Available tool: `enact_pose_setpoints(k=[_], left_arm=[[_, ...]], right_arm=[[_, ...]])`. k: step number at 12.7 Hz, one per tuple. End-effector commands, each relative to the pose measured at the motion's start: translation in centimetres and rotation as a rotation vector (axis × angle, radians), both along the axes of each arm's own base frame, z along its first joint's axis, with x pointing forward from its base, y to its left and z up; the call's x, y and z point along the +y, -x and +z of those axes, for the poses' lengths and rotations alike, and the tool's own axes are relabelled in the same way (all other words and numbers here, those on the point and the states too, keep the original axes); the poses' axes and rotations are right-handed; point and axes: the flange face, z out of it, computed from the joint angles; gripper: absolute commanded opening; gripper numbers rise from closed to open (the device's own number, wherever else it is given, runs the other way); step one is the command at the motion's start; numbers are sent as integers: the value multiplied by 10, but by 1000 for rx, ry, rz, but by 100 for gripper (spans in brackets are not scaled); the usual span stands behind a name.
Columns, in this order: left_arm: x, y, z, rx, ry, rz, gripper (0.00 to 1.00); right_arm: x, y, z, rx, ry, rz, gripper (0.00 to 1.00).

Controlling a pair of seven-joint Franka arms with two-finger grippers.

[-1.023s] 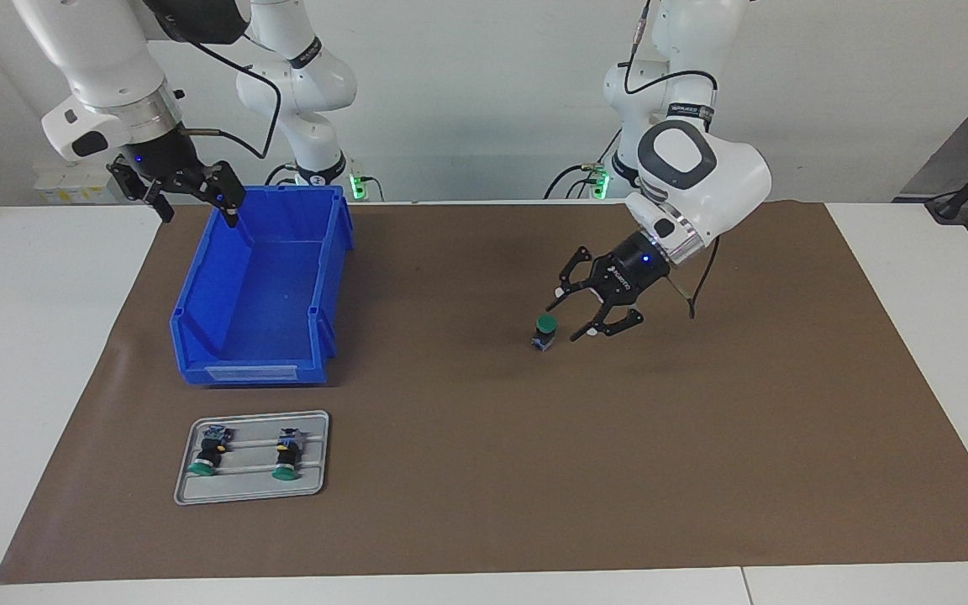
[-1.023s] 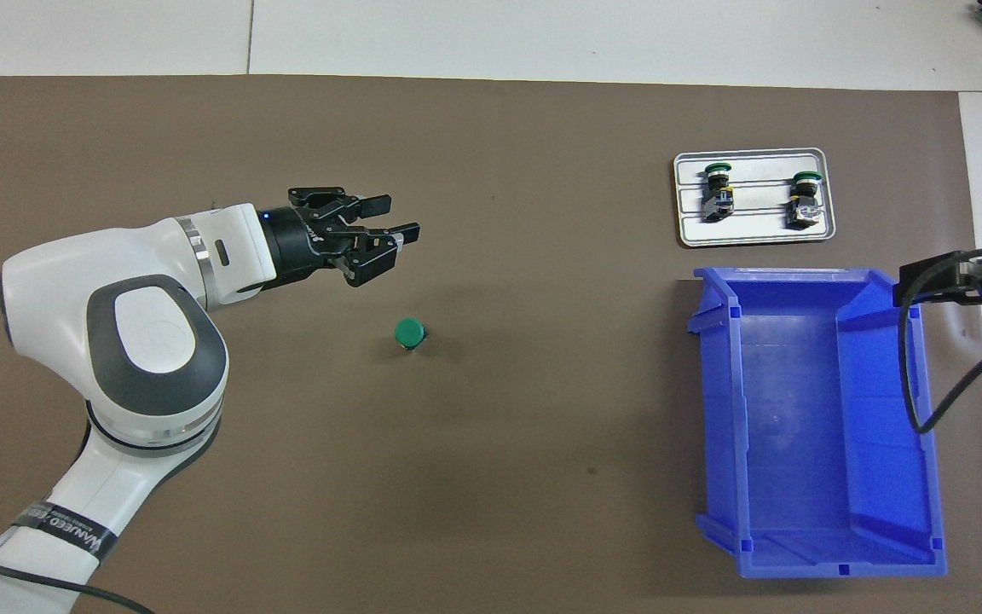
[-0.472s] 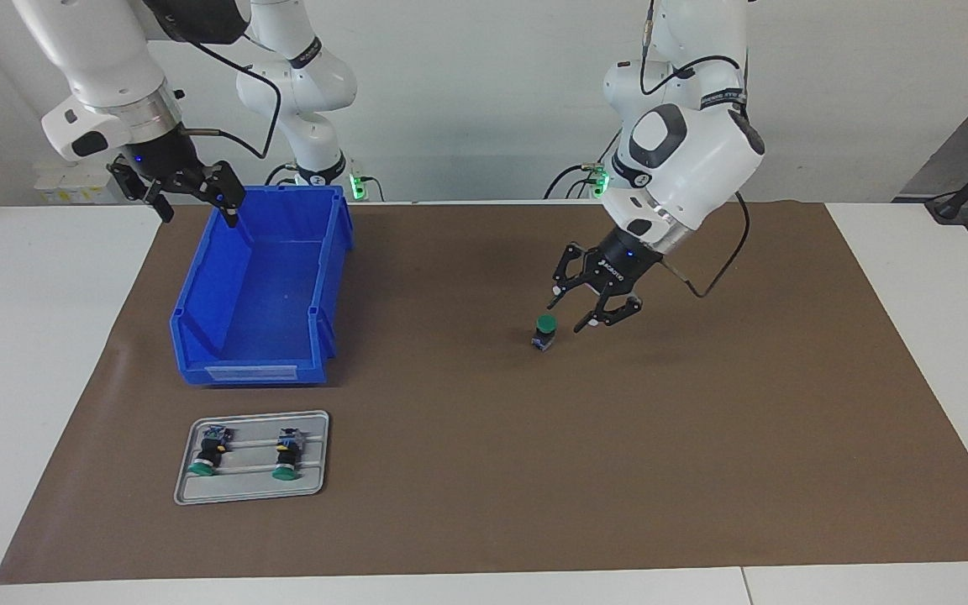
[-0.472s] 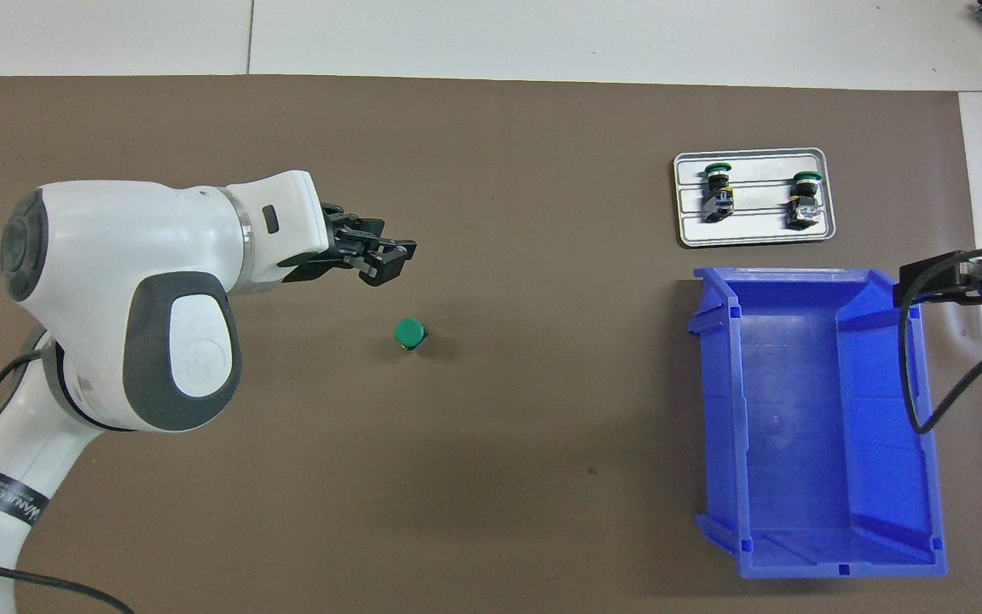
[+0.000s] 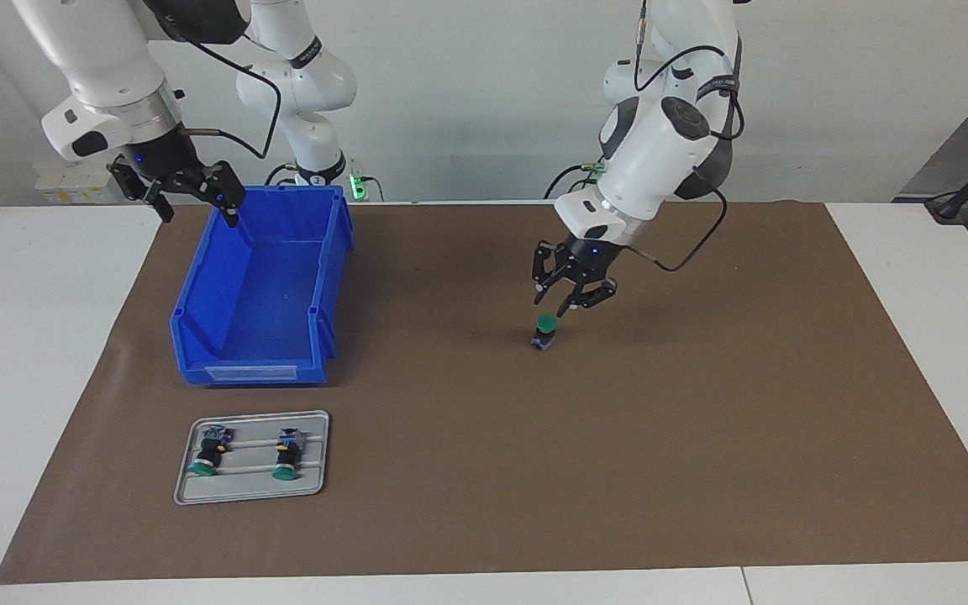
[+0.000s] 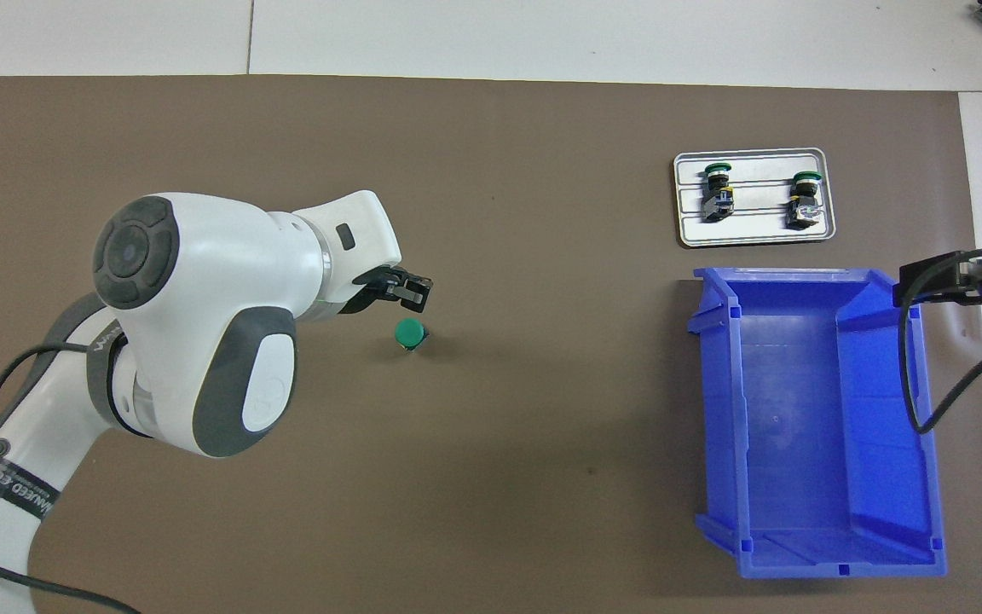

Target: Place and press button with both arms

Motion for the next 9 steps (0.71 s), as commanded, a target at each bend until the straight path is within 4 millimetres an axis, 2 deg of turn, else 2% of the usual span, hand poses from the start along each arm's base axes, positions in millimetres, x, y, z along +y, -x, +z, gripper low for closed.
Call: enact_pose_setpoints(k=[1, 3, 6, 7, 9], left_arm=[[0, 8, -1, 76, -73, 77, 0], [-5, 10, -5, 98, -82, 154, 0], [-5, 5, -14, 81, -114, 179, 0], [-7, 2, -27, 94, -122, 179, 0], [-7, -1, -42, 88, -117, 194, 0]], right_arm=[[1, 8, 1, -3, -23, 3, 100], [0, 8, 1, -3, -22, 2, 100], [0, 8, 1, -3, -22, 2, 100], [1, 8, 1, -3, -22, 3, 100], [0, 8, 1, -3, -22, 2, 100]])
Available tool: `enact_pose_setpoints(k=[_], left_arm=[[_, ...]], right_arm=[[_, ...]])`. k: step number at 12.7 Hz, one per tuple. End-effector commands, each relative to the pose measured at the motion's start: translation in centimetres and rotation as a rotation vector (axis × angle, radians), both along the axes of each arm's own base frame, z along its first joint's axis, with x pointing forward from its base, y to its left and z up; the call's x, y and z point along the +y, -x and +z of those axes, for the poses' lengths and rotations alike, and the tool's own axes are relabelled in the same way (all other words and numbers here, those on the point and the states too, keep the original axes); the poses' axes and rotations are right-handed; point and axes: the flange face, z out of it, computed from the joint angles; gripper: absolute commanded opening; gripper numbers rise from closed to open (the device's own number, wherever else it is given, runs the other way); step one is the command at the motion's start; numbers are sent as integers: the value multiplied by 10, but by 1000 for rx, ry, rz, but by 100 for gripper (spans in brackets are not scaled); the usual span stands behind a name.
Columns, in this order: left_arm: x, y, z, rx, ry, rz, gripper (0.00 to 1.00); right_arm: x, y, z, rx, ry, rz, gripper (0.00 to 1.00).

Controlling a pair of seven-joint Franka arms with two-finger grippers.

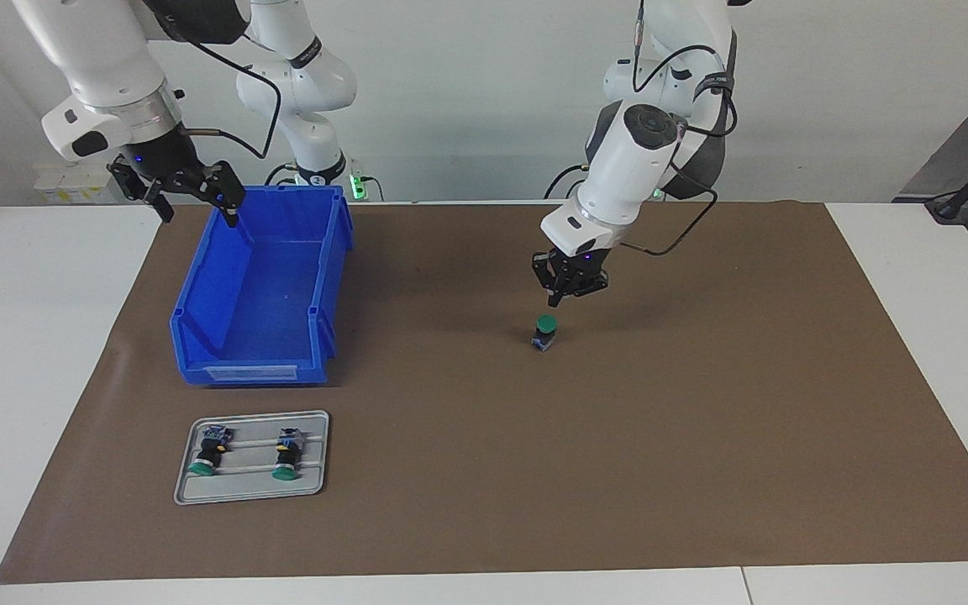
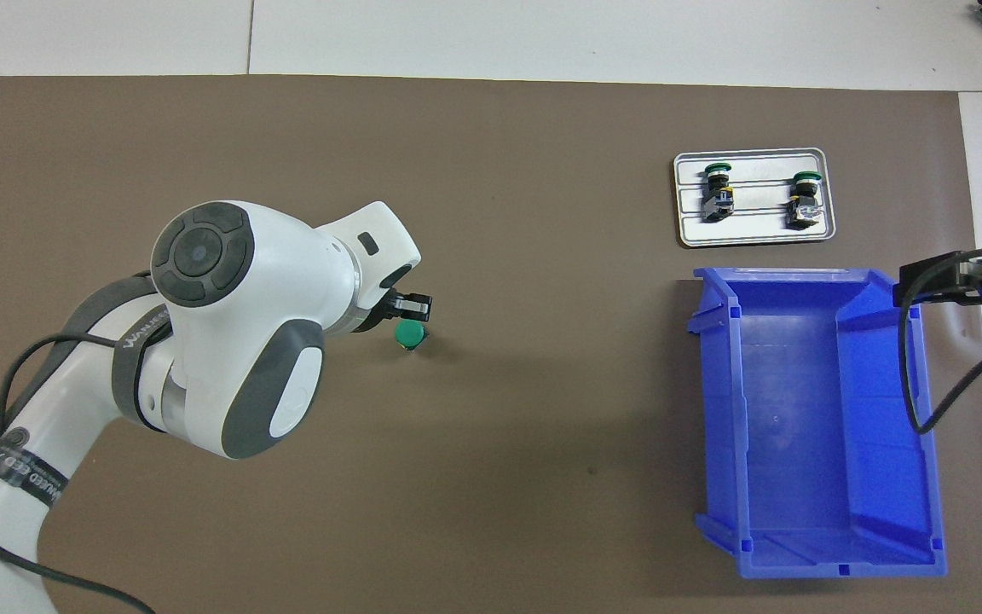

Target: Place and press button with both arms

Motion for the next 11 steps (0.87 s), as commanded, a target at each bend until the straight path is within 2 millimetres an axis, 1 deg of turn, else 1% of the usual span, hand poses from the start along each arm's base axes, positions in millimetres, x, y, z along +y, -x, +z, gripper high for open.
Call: enact_pose_setpoints(k=[1, 3, 7, 9, 11], left_arm=[[-5, -3, -22, -2, -21, 16, 0], [-10, 4, -35, 21, -33, 6, 0], [-4, 18, -63, 26, -96, -26, 0], [-5, 20, -68, 28, -97, -22, 0], [-11, 23, -69, 7, -84, -10, 0]], right_arm=[[1, 8, 1, -1, -22, 3, 100], [0, 8, 1, -3, -22, 2, 100], [0, 8, 1, -3, -23, 0, 100], [0, 8, 1, -3, -23, 2, 100], [1, 8, 1, -3, -22, 3, 100]])
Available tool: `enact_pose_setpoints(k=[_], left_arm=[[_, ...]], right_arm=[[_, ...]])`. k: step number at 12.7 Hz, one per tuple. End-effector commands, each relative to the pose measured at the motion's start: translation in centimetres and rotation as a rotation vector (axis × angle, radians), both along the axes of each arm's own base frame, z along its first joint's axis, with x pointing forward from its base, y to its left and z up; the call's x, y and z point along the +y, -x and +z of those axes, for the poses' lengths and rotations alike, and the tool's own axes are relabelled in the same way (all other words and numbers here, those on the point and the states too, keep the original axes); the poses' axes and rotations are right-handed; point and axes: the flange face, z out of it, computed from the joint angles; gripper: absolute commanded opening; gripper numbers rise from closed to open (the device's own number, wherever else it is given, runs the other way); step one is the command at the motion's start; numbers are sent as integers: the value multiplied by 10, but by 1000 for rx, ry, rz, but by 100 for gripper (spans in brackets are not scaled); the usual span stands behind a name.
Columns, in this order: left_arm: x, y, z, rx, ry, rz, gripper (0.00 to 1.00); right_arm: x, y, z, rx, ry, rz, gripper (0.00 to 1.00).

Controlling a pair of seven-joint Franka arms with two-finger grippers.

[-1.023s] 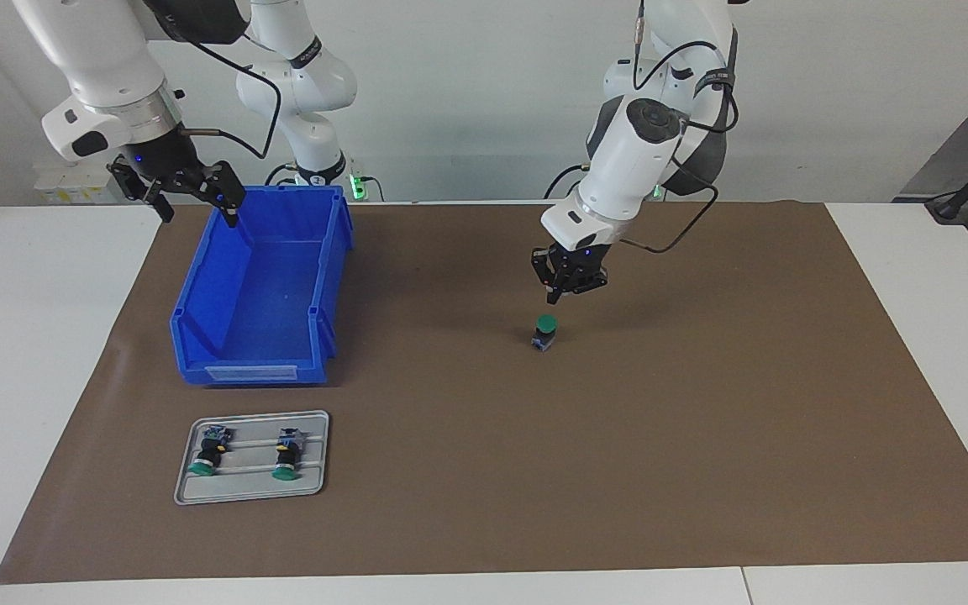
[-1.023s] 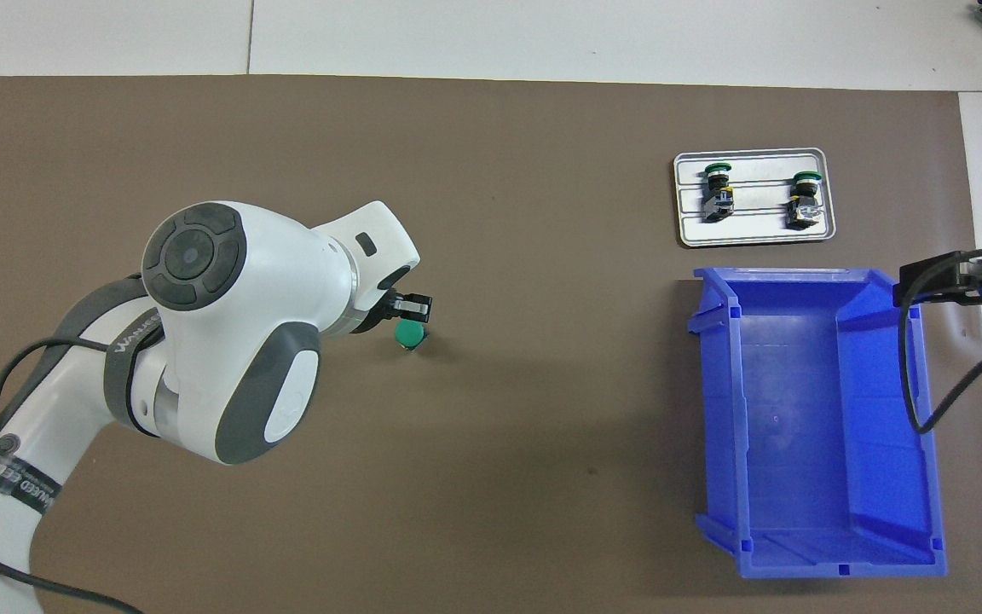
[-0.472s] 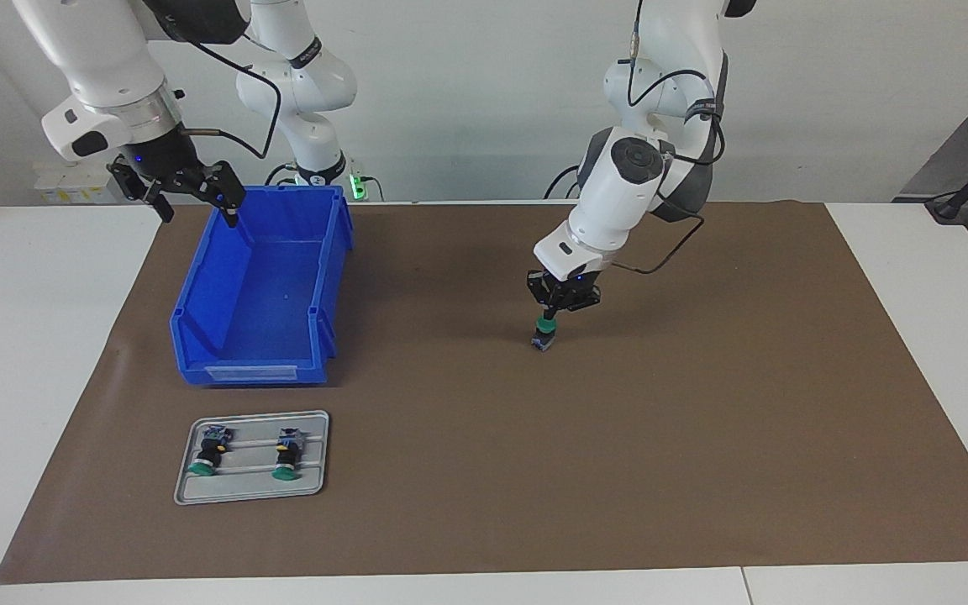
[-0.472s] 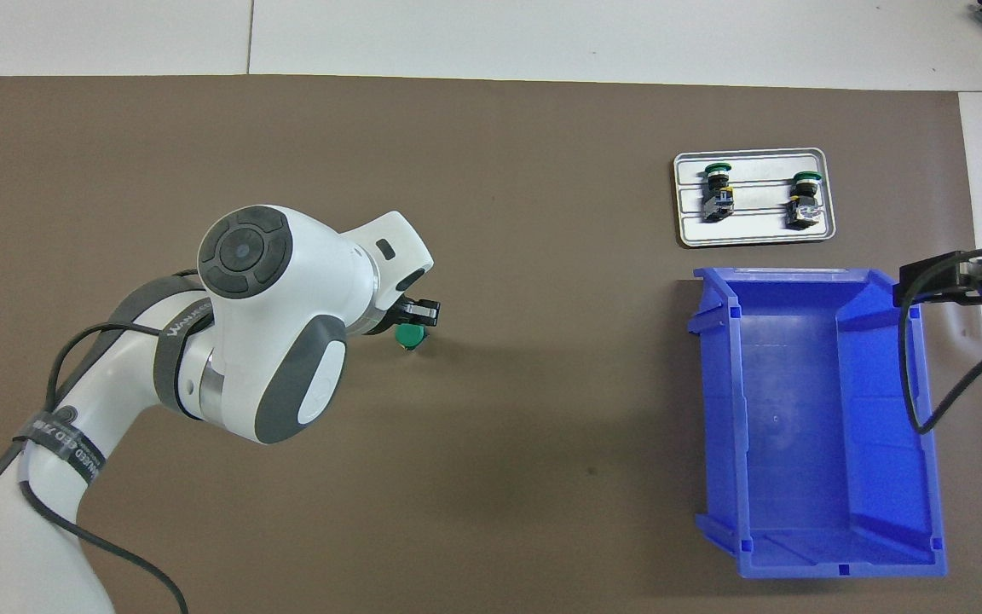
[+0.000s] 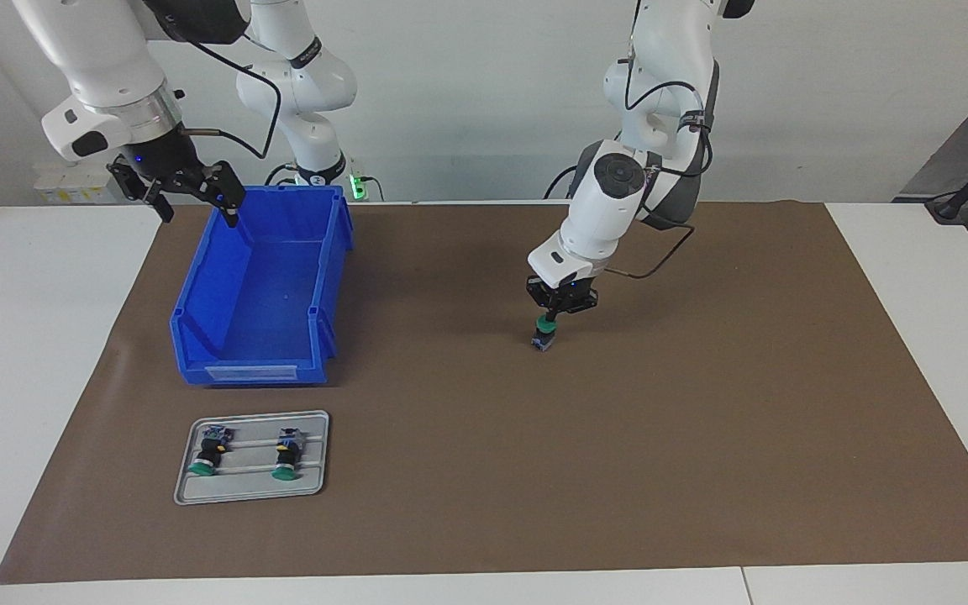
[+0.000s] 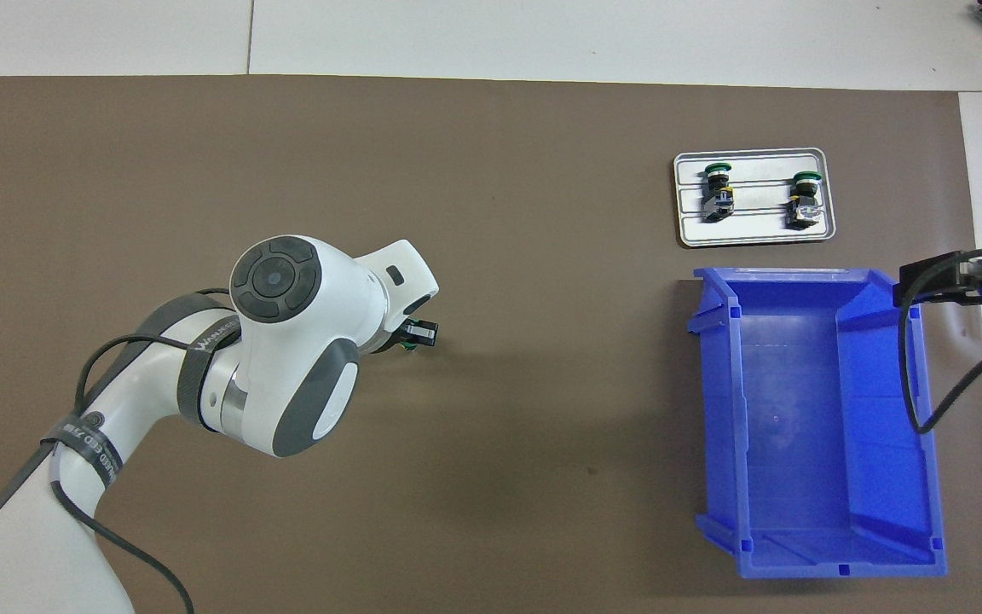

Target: Place and press button with both arms

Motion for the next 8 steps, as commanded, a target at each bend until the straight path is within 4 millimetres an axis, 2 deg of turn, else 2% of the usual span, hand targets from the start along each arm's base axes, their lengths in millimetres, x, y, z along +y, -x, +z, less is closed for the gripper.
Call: enact_pose_setpoints(k=[1, 8], left_arm=[[-5, 8, -2, -34, -8, 14, 0], [-2, 18, -35, -44, -9, 15, 0]], right_arm=[[1, 7, 1, -3, -23, 3, 100], [0, 8, 1, -3, -22, 2, 100]])
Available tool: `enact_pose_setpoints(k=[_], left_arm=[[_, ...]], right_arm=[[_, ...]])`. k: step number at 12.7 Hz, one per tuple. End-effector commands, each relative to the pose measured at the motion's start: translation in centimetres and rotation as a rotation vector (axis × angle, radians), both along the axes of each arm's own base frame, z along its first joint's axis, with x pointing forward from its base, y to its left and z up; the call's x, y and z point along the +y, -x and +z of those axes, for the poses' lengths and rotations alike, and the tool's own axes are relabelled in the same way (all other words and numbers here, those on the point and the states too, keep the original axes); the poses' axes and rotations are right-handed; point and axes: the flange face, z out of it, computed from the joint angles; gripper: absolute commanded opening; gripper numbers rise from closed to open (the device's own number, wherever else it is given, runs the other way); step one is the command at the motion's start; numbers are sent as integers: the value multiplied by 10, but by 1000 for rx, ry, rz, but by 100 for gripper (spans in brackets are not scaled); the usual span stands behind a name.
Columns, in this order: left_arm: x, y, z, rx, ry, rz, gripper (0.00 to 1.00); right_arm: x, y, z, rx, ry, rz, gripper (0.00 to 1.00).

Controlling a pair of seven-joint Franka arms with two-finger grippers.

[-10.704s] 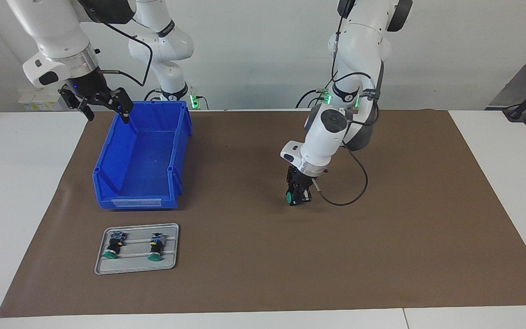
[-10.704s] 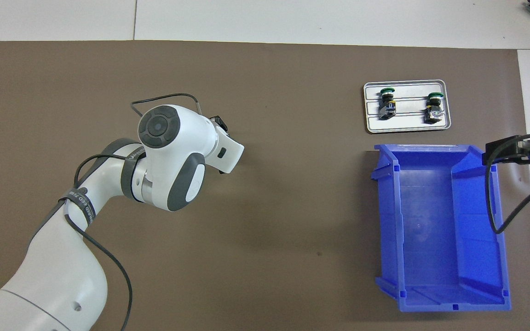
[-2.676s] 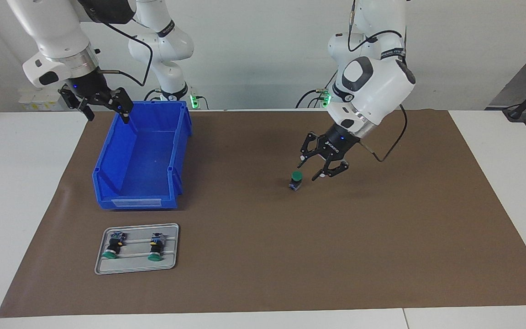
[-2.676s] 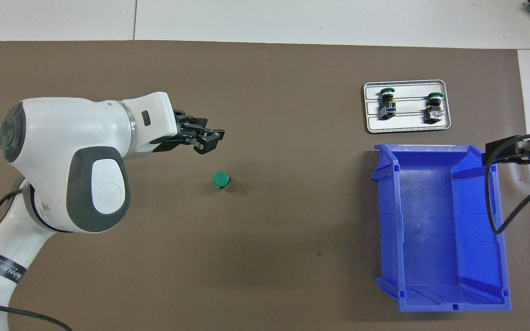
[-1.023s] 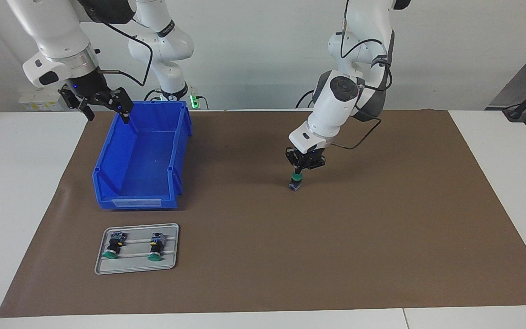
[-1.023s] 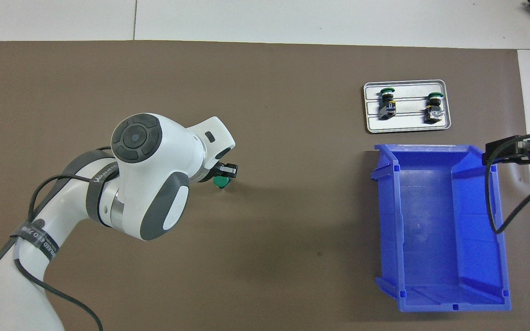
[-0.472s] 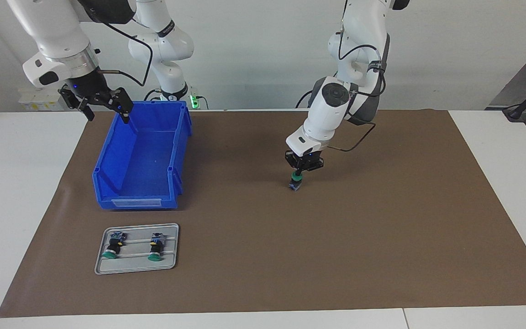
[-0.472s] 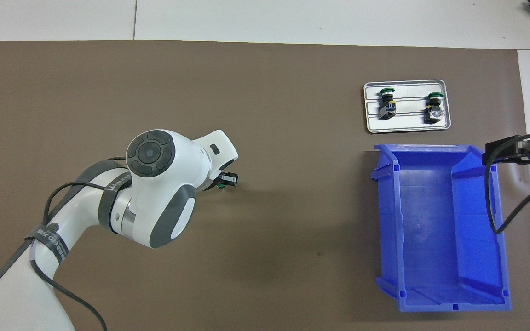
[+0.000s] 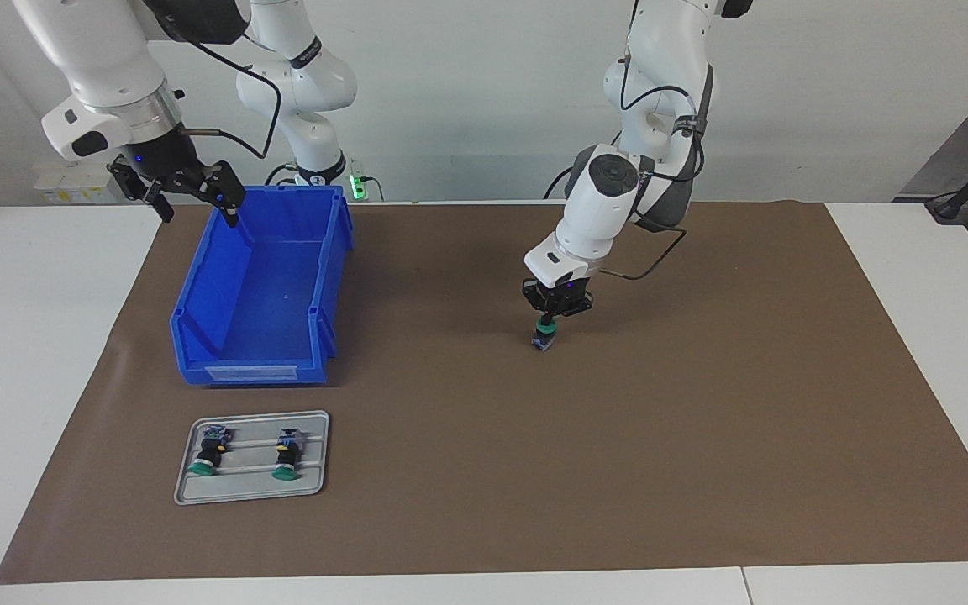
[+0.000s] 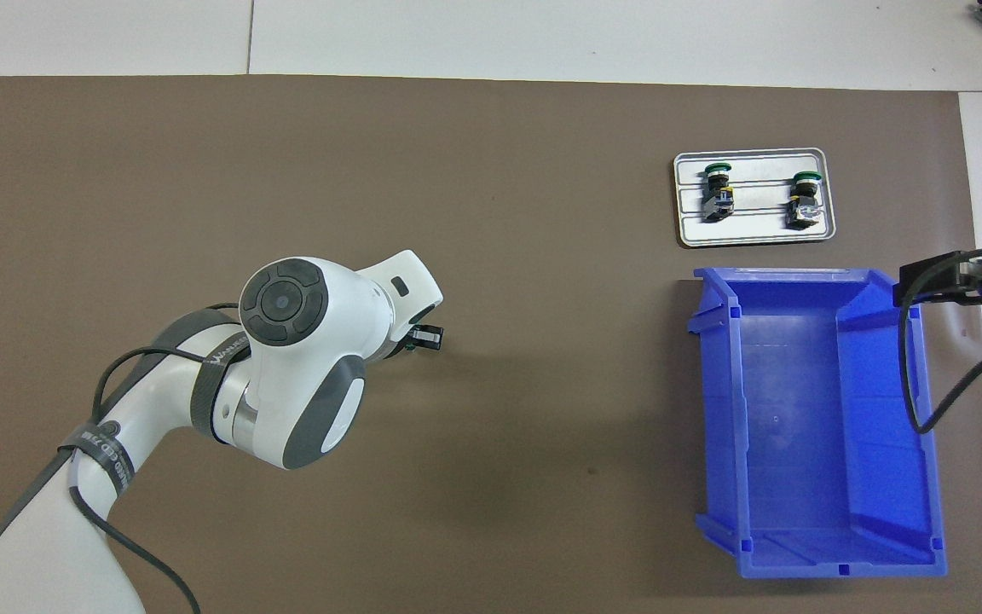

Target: Place and press button with both arms

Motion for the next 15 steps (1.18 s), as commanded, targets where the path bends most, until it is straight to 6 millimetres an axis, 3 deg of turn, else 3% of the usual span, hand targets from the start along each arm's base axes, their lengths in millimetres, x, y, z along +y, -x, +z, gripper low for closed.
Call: enact_pose_setpoints(k=[1, 4, 8, 10, 15], left_arm=[[-3, 12, -29, -2, -25, -2, 0], [-4, -8, -7, -22, -8, 9, 0], [13, -47, 65, 7, -26, 29, 0], [39, -61, 93, 23, -53, 56, 0], [143, -64, 139, 84, -165, 128, 0]], right_arm=[[0, 8, 1, -3, -23, 2, 100], [0, 8, 1, -3, -22, 2, 100], [1, 7, 1, -3, -22, 3, 100], [0, 8, 1, -3, -23, 2, 100], [0, 8, 1, -3, -22, 2, 100]])
